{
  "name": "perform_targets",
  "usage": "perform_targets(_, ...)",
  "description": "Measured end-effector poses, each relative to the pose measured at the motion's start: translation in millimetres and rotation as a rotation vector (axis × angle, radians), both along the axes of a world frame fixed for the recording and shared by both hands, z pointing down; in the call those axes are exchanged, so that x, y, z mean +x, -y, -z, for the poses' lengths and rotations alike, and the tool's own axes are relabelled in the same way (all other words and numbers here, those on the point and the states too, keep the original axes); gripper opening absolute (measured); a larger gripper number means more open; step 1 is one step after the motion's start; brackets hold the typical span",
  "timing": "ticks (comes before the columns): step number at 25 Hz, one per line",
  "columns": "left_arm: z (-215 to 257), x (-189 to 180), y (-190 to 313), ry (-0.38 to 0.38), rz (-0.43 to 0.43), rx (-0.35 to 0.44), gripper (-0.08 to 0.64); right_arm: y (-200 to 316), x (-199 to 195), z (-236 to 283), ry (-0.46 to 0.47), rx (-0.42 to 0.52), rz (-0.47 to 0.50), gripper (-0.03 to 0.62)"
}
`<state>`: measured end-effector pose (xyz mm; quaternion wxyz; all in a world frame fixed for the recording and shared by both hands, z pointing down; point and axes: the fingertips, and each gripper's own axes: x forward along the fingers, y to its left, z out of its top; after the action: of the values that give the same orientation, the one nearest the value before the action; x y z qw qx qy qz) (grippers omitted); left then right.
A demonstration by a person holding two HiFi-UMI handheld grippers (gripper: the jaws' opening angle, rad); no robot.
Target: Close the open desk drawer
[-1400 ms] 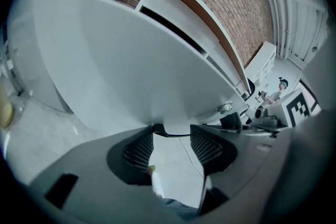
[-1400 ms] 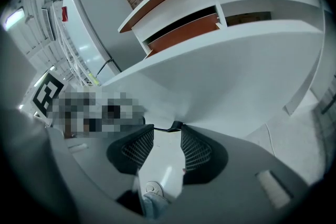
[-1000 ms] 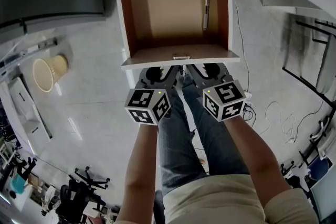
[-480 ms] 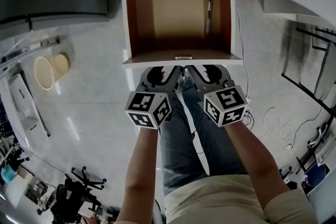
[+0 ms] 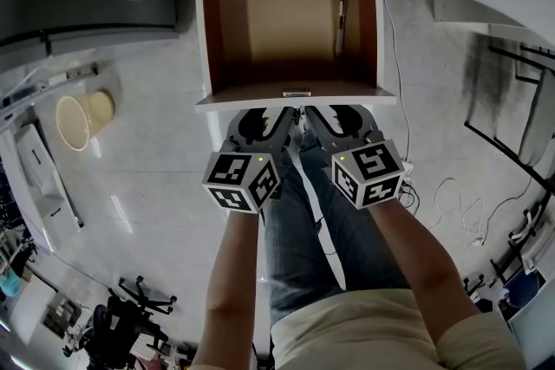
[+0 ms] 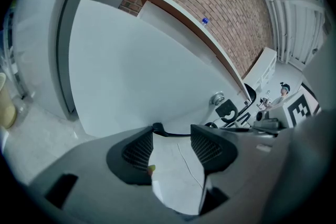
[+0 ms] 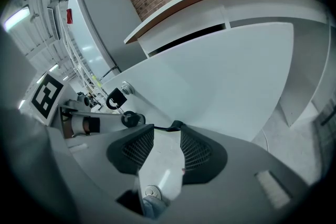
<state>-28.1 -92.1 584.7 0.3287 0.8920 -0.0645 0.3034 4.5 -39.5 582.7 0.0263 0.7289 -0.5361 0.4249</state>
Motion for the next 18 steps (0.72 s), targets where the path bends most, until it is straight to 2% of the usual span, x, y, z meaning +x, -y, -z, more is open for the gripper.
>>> perform_targets(18,2,25,21,-0.013,0.006,0.025,0.224,21,25,0,-0.025,0.016,-0.010,0.167)
